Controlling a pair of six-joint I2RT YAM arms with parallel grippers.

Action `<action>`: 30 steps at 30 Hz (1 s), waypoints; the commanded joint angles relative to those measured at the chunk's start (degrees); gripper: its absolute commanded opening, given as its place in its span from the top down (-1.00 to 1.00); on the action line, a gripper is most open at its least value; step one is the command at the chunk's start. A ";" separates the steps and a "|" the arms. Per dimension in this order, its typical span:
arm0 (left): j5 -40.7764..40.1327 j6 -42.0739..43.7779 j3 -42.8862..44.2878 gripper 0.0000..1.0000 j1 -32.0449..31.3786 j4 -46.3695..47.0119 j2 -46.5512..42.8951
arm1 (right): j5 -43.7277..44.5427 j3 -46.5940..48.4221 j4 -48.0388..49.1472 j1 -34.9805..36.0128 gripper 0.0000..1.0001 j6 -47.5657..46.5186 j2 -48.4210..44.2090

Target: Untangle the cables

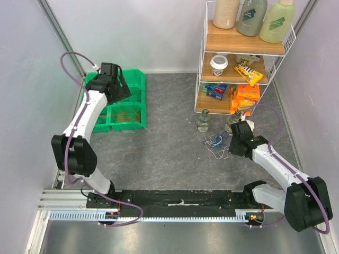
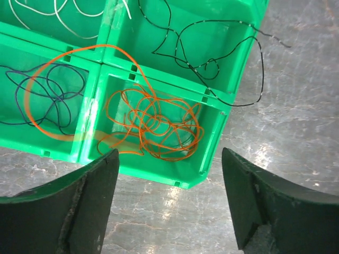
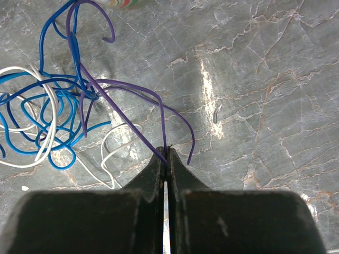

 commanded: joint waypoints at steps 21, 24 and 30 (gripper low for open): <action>13.58 -2.62 -7.49 -0.41 22.00 5.28 0.31 | 0.24 0.56 1.79 -0.10 1.00 -1.09 0.67; 12.26 -1.04 -7.93 -0.41 22.70 5.10 1.72 | 0.41 0.47 1.79 -0.10 1.00 -0.91 0.32; 12.34 1.42 -10.83 -0.37 23.41 8.17 3.74 | 0.50 0.39 1.62 -0.10 1.00 -0.91 0.06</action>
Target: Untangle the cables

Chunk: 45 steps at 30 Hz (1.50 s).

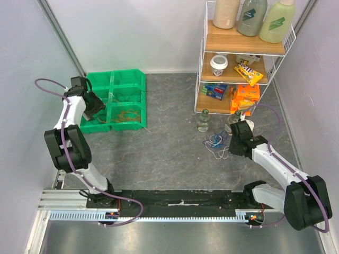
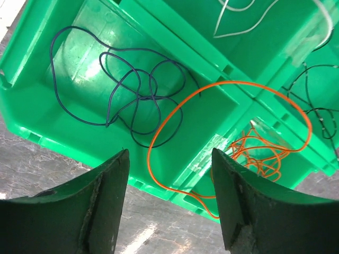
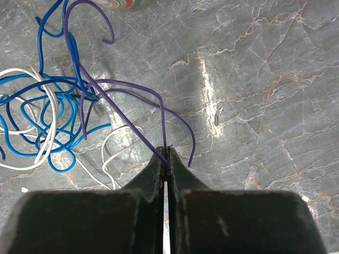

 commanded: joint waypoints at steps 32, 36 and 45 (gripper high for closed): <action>-6.57 11.64 5.38 0.97 -18.29 -0.26 15.38 | 0.54 0.47 0.72 -0.10 1.00 -0.58 -0.93; -6.49 11.02 5.73 0.87 -16.62 0.01 14.86 | 0.55 0.56 0.81 -0.10 1.00 -0.76 -1.01; 1.41 11.37 1.69 0.16 -15.65 2.82 3.18 | 0.46 0.65 0.81 -0.10 1.00 -0.76 -0.05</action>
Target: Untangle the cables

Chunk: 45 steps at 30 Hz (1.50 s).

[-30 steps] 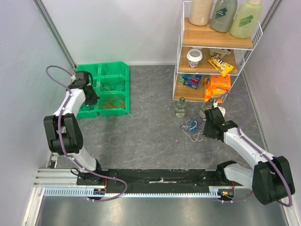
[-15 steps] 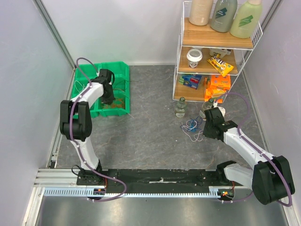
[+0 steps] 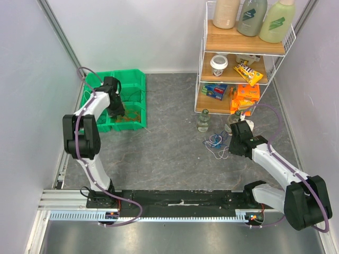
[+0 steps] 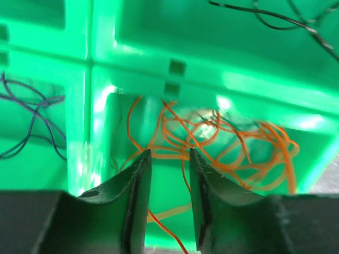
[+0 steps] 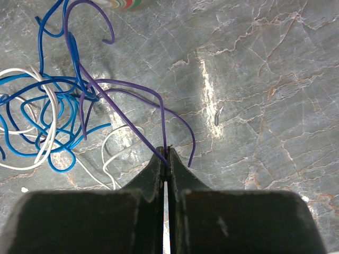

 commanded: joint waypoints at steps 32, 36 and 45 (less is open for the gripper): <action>7.47 -1.44 -1.93 -0.09 -0.22 0.69 -14.67 | -10.95 0.56 4.52 -0.01 1.00 -5.21 2.23; 10.00 -0.83 2.72 -0.50 -0.31 1.57 -19.41 | -17.11 0.65 7.50 0.87 1.00 -7.15 3.99; 25.28 -5.92 -1.83 -0.61 -6.36 4.20 -22.50 | -19.84 5.56 11.29 13.33 0.99 -9.26 11.02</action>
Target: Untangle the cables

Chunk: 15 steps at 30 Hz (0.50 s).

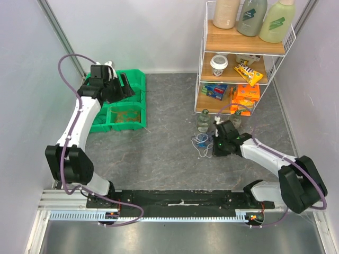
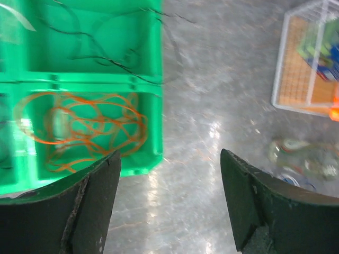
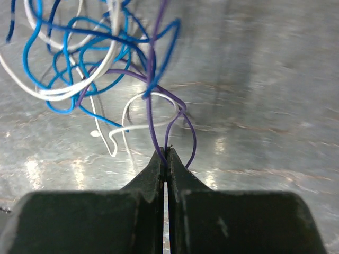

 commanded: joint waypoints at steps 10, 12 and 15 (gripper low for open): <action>22.18 -1.84 -15.33 -0.63 -25.54 12.26 -0.30 | -6.25 9.98 6.01 13.59 0.92 -4.60 8.28; 21.66 -0.61 -15.16 -0.63 -28.71 11.56 1.55 | -5.02 9.10 5.84 13.59 0.88 -3.90 6.88; 21.12 -0.08 -14.46 -0.41 -31.01 10.85 4.10 | -3.35 8.04 5.14 13.59 0.80 -3.02 4.42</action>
